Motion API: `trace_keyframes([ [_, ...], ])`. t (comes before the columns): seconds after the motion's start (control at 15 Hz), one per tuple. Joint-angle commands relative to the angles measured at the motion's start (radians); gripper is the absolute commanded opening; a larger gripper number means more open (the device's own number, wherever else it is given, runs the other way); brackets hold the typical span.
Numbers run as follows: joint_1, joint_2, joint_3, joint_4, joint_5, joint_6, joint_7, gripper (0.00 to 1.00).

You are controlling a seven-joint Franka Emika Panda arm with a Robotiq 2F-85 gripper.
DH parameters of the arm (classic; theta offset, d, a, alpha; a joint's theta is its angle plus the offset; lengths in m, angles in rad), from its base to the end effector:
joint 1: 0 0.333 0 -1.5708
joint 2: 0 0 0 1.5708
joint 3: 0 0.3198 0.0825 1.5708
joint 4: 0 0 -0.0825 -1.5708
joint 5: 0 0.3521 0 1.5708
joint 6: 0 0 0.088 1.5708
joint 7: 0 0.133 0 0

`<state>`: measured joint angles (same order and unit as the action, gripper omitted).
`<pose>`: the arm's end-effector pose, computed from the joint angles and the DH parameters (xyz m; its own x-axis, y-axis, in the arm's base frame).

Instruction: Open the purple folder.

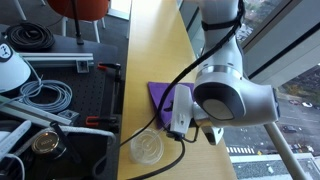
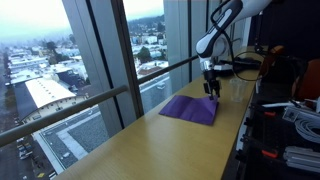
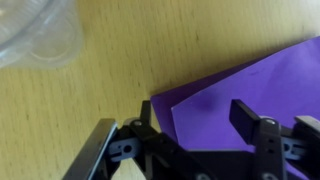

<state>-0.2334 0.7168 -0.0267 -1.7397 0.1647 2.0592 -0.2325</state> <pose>0.5729 -0.1390 0.1433 0.9290 -0.0897 -0.3590 -0.1610 -0.9715 -0.1738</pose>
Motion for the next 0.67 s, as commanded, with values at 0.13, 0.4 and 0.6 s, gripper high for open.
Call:
trace_keyframes([
  [0.13, -0.004, -0.004, 0.014, -0.003, 0.019, 0.008, -0.005, 0.35],
  [0.4, 0.041, -0.067, -0.006, -0.072, -0.043, 0.08, 0.007, 0.05],
  [0.6, 0.097, -0.163, -0.04, -0.17, -0.165, 0.193, 0.028, 0.0],
])
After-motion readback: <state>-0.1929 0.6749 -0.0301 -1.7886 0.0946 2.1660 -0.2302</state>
